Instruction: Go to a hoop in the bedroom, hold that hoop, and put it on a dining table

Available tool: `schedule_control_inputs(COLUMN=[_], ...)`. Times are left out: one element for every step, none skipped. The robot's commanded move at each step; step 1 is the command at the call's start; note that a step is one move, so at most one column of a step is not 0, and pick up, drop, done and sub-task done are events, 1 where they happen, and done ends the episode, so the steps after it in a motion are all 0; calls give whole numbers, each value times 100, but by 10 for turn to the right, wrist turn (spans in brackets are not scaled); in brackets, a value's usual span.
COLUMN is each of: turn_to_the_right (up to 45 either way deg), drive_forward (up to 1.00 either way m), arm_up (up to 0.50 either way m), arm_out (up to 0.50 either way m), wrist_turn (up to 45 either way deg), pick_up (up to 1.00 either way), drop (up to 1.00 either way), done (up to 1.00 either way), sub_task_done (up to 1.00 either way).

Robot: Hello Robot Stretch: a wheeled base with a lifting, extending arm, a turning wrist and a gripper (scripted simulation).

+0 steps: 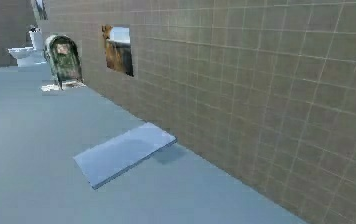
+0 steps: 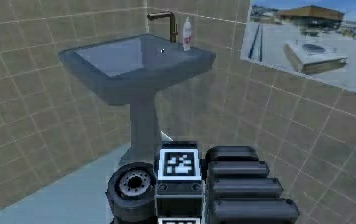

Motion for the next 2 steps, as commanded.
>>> schedule_control_inputs(turn_to_the_right=[-420,0], drive_forward=[0,100], arm_up=[0,0], arm_out=[0,0], wrist_turn=[0,0], pick_up=[0,0], drop=[0,0], done=[0,0], sub_task_done=[0,0])
